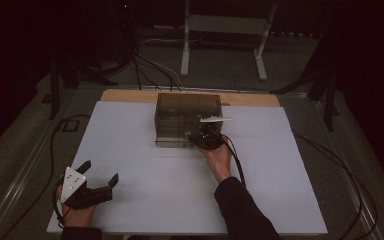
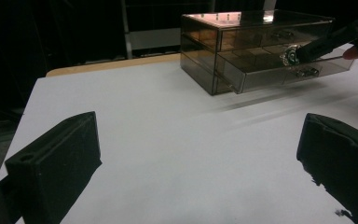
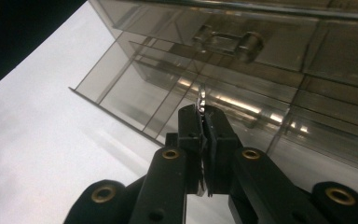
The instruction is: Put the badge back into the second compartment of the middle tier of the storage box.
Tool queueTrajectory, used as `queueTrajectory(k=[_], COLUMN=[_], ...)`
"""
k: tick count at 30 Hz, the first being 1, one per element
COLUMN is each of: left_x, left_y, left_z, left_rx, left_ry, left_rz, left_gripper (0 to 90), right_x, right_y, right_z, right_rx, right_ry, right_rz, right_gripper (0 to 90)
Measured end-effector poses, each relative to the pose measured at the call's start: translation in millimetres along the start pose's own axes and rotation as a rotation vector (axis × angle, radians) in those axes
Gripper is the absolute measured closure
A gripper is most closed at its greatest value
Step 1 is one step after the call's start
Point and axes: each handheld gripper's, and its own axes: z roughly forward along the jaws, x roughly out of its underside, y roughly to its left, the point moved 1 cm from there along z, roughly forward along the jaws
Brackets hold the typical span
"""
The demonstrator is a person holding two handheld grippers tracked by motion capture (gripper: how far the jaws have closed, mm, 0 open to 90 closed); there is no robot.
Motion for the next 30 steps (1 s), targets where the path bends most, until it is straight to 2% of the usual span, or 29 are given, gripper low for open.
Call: queueTrajectory(k=[4, 11, 12, 15, 16, 17, 18, 19, 26, 28, 30], left_x=[-0.2, -0.2, -0.2, 0.0, 0.0, 0.0, 0.1, 0.1, 0.2, 0.2, 0.2], left_y=[-0.2, -0.1, -0.1, -0.3, -0.5, -0.5, -0.9, -0.9, -1.1, -1.2, -0.7], left_z=[-0.3, -0.5, -0.5, -0.1, 0.0, 0.0, 0.3, 0.2, 0.4, 0.5, 0.3], left_rx=[0.0, -0.001, -0.001, 0.001, 0.001, 0.001, 0.001, 0.001, 0.0, 0.001, 0.0], left_ry=[-0.002, -0.002, -0.002, -0.001, 0.0, 0.0, 0.001, 0.001, 0.001, 0.0, 0.0], left_rz=[-0.001, -0.001, -0.001, -0.001, 0.001, 0.001, 0.002, 0.001, 0.0, 0.0, 0.001], left_gripper=[0.3, 0.3, 0.3, 0.3, 0.3, 0.3, 0.3, 0.3, 0.3, 0.3, 0.3], right_x=[0.0, 0.6, -0.1, -0.2, -0.3, -0.3, -0.8, -2.3, -5.5, -5.9, -7.5], right_y=[-4.2, -6.1, -6.7, -7.6, -8.0, -8.0, -7.8, -5.7, -0.1, 1.5, 5.5], right_z=[2.5, 5.1, 5.2, 4.9, 4.1, 4.1, 3.0, 0.5, -10.0, -11.7, -16.2], right_rx=[0.005, 0.008, 0.025, 0.026, 0.022, 0.022, 0.019, 0.039, 0.09, 0.101, 0.124], right_ry=[0.005, 0.015, 0.011, 0.014, 0.0, 0.0, -0.011, -0.033, -0.088, -0.092, -0.105], right_rz=[0.024, 0.037, 0.04, 0.03, 0.025, 0.025, 0.022, -0.002, -0.081, -0.093, -0.143], right_gripper=[86.4, 85.9, 79.8, 67.6, 63.0, 63.0, 58.6, 49.7, 31.3, 29.9, 23.6])
